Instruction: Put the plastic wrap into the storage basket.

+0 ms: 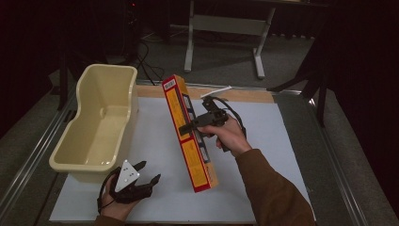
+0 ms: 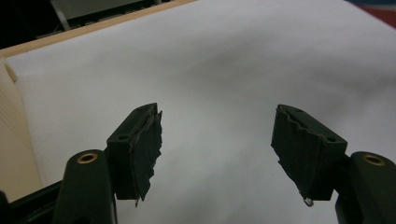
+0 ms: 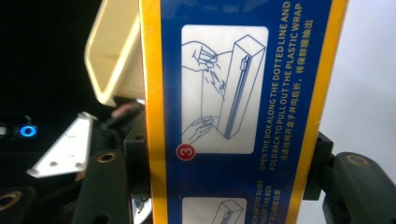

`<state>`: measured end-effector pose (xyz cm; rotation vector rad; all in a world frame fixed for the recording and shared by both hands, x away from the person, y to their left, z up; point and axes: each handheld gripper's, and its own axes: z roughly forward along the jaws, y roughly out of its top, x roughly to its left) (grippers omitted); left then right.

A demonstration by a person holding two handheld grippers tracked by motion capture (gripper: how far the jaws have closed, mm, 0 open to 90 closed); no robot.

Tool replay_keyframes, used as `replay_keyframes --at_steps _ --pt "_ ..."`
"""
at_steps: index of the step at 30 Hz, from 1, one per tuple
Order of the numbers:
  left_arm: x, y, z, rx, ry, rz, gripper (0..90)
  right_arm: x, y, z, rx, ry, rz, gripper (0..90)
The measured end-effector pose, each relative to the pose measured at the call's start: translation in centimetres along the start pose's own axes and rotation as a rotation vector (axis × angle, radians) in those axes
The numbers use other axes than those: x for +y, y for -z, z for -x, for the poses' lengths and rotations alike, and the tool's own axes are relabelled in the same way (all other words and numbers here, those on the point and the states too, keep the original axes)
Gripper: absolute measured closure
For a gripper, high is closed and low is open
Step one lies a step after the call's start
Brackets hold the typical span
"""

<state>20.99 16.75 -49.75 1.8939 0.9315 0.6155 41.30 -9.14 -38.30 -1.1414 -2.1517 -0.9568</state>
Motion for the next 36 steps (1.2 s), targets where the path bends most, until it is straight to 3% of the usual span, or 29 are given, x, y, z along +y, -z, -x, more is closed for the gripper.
replay_keyframes --at_steps 10,21,26,29,36 --pt "0.0 -0.1 -0.1 -0.004 0.009 0.003 32.3 4.4 -1.8 -1.9 0.054 -0.03 0.037 39.5" --pt "-0.1 -0.2 -0.1 -0.007 0.017 0.004 31.1 7.0 -2.8 -3.5 0.093 -0.08 0.106 39.5" --pt "-0.3 -0.3 -0.2 0.002 0.019 0.004 31.2 8.3 -3.6 -4.4 0.11 -0.102 0.162 39.5" --pt "-0.3 -0.2 -0.3 0.023 0.014 0.007 31.1 8.8 -3.9 -4.7 0.124 -0.114 0.176 39.5" --pt "-0.4 -0.2 -0.3 0.014 0.014 0.005 31.1 10.3 -5.1 -5.8 0.14 -0.123 0.198 39.5"
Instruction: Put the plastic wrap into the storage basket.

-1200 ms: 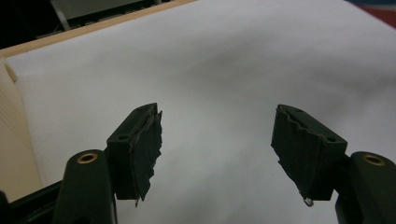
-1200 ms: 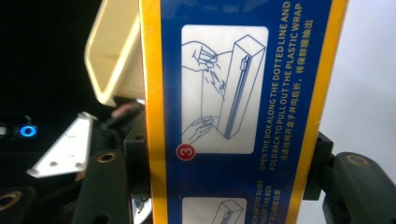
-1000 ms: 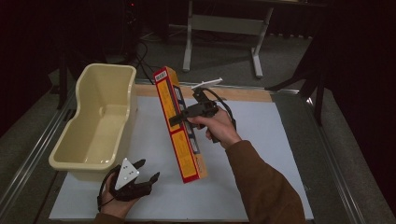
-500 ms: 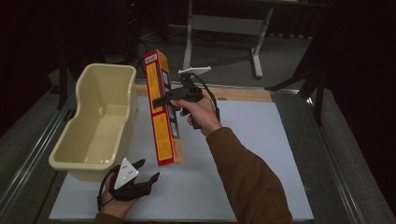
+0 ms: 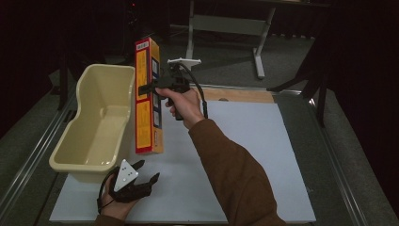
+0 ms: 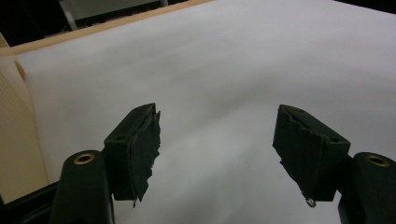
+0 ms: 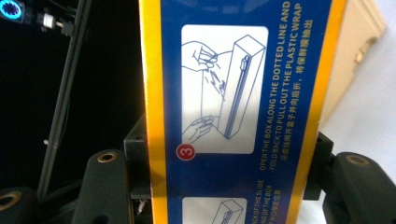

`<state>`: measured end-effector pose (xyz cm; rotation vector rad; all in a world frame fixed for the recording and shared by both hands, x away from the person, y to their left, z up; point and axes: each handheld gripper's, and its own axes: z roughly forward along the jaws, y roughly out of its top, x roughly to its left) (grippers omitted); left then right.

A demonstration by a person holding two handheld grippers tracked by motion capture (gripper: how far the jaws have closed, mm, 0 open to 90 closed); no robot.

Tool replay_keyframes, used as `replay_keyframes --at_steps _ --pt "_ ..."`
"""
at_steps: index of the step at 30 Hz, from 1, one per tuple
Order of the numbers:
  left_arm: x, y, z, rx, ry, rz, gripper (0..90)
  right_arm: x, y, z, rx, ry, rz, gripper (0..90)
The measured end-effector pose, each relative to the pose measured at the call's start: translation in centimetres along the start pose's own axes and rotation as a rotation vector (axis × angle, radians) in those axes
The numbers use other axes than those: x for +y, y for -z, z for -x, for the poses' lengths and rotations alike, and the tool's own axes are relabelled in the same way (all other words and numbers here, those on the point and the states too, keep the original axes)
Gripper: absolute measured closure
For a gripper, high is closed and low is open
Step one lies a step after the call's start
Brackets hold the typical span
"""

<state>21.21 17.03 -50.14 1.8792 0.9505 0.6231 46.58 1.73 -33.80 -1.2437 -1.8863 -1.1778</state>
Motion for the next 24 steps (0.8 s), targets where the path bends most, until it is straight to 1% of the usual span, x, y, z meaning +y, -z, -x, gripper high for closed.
replay_keyframes --at_steps 3,6,10,12,15,19,22,24 --pt "0.0 -0.1 0.1 -0.009 -0.001 -0.005 31.1 0.3 -0.9 -0.2 0.034 -0.029 0.024 39.5" --pt "0.0 -0.1 0.2 -0.009 -0.012 -0.006 31.2 0.5 -1.7 -0.4 0.041 -0.055 0.041 39.5" --pt "-0.1 -0.2 0.3 -0.011 -0.007 -0.006 31.1 0.6 -2.9 -0.8 0.062 -0.076 0.065 39.5" --pt "-0.1 -0.2 0.2 -0.012 -0.008 -0.006 31.2 0.5 -3.5 -0.9 0.074 -0.098 0.073 39.5" --pt "-0.1 -0.1 0.2 -0.011 -0.011 -0.001 31.2 0.3 -4.4 -1.1 0.08 -0.119 0.089 39.4" --pt "0.0 -0.2 0.3 -0.013 -0.015 -0.001 31.6 -0.1 -6.0 -1.2 0.084 -0.136 0.092 39.4" --pt "0.0 -0.1 0.3 -0.011 -0.017 0.006 31.7 -0.4 -7.2 -1.4 0.09 -0.137 0.085 39.4" --pt "-0.1 -0.2 0.4 -0.014 -0.013 0.002 31.9 -0.5 -8.0 -1.6 0.084 -0.139 0.079 39.4"
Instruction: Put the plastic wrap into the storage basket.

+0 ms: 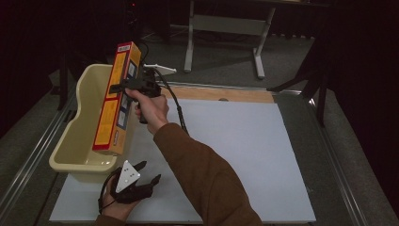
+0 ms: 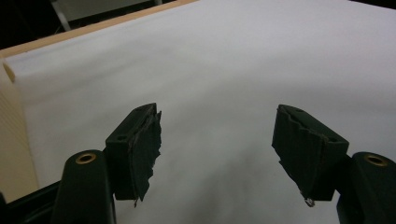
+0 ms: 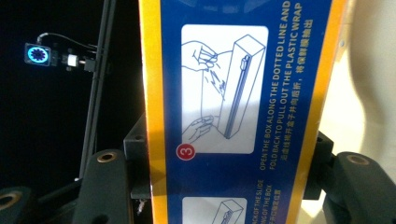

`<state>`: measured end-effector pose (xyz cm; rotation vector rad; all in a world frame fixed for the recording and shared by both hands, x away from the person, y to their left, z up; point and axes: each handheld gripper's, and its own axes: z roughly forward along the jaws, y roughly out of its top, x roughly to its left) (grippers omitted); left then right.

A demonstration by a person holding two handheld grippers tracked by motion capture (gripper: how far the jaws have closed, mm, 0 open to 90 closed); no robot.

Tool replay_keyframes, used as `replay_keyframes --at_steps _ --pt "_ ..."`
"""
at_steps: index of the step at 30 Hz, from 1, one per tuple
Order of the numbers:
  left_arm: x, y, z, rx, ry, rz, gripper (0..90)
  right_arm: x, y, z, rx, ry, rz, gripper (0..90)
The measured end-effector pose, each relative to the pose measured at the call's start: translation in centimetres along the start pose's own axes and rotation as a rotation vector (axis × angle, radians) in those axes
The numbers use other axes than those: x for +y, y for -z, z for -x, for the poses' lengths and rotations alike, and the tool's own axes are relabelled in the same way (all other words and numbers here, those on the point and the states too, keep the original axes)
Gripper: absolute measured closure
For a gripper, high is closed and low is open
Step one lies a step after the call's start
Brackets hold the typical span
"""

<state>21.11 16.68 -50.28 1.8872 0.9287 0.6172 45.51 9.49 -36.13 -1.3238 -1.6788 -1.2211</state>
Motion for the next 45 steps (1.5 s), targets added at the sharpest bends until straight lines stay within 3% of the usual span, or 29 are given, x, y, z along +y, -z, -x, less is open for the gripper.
replay_keyframes --at_steps 8,17,21,32,45 --pt "-0.1 0.0 -0.2 -0.002 0.011 -0.002 31.9 -0.4 -2.7 0.5 -0.009 -0.016 -0.015 39.3" --pt "-0.1 0.1 -0.2 -0.004 0.013 0.003 31.8 -1.0 -4.3 1.3 -0.059 -0.029 -0.025 39.2" --pt "0.0 0.1 -0.3 -0.002 0.015 0.004 31.8 -1.5 -5.3 1.7 -0.127 -0.023 -0.038 39.0" --pt "0.0 0.2 -0.5 -0.003 0.028 0.015 31.8 -1.6 -6.1 2.9 -0.186 -0.106 -0.063 38.6" --pt "0.0 0.3 -0.5 -0.002 0.036 0.019 31.8 -1.7 -6.6 2.8 -0.261 -0.114 -0.071 36.4"
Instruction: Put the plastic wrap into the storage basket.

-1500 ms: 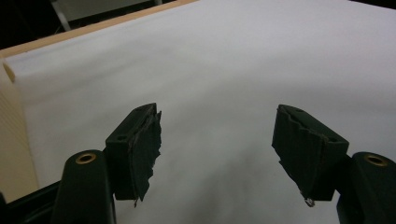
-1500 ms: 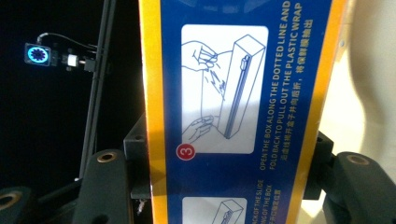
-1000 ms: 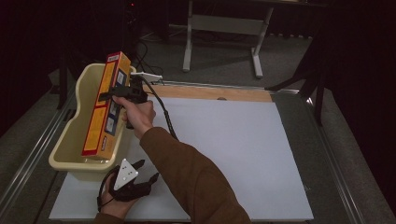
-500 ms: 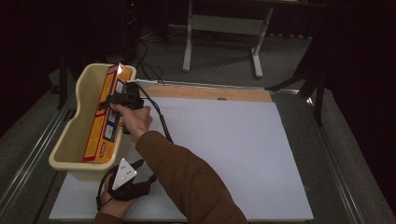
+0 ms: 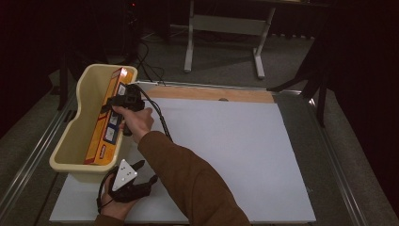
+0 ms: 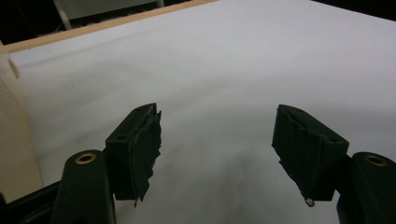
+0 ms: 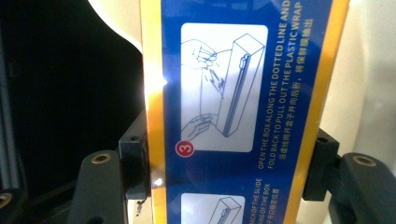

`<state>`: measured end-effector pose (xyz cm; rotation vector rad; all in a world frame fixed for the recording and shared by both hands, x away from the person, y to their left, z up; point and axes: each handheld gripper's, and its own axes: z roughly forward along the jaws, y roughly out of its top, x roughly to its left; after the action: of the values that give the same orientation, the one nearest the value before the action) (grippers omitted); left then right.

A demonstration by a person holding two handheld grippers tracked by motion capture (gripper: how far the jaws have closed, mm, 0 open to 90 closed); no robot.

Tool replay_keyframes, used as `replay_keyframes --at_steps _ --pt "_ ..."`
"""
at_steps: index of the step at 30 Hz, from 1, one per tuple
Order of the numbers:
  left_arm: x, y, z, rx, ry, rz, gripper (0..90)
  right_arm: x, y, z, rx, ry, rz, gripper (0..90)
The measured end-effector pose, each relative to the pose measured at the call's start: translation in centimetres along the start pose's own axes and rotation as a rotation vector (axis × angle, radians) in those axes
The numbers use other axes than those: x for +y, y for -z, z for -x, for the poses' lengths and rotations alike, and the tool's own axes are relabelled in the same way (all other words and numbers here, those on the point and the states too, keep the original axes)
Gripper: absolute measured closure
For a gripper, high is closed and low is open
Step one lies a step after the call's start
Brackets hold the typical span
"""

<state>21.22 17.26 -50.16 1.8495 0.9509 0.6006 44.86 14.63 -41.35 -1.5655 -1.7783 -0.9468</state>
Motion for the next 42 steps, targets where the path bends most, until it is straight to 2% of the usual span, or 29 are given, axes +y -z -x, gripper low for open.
replay_keyframes --at_steps 9,11,14,16,20,24,26,27,28,30,38,42 --pt "0.0 0.1 -0.1 0.0 0.003 0.003 31.8 -0.3 0.0 -0.5 -0.087 0.059 -0.007 31.5" --pt "0.0 0.0 -0.1 0.002 0.002 0.002 31.8 -0.3 0.0 -0.6 -0.094 0.074 -0.012 31.1" --pt "0.0 0.0 -0.1 0.004 0.002 0.002 31.8 -0.3 0.1 -0.5 -0.067 0.066 -0.014 32.9" --pt "0.0 0.1 -0.2 0.009 0.006 0.001 31.8 -0.5 0.2 -0.9 -0.024 0.055 -0.03 32.0" --pt "0.0 0.1 -0.2 0.012 0.006 0.002 31.8 -0.6 0.4 -1.1 -0.026 0.08 -0.043 33.2" --pt "0.0 0.1 -0.2 0.011 0.007 0.002 31.8 -0.6 1.3 -1.2 -0.015 0.132 -0.046 34.4" --pt "0.0 0.1 -0.2 0.012 0.005 0.001 31.7 -0.6 1.5 -1.2 -0.02 0.143 -0.045 34.6" --pt "0.0 0.0 -0.2 0.013 0.004 -0.001 31.7 -0.6 1.8 -1.4 -0.021 0.162 -0.038 34.6" --pt "0.0 0.0 -0.2 0.014 0.002 0.0 31.7 -0.7 2.4 -1.7 -0.019 0.21 -0.031 34.7" --pt "0.0 0.0 -0.2 0.014 0.004 -0.002 31.7 -0.8 2.9 -1.8 -0.026 0.261 -0.03 35.2" --pt "0.1 0.0 -0.2 0.018 0.001 -0.004 31.7 -2.0 5.3 -2.2 -0.141 0.565 -0.023 36.1" --pt "0.1 0.0 -0.2 0.022 -0.001 -0.005 31.8 -2.6 6.7 -1.6 -0.172 0.67 -0.017 36.4"
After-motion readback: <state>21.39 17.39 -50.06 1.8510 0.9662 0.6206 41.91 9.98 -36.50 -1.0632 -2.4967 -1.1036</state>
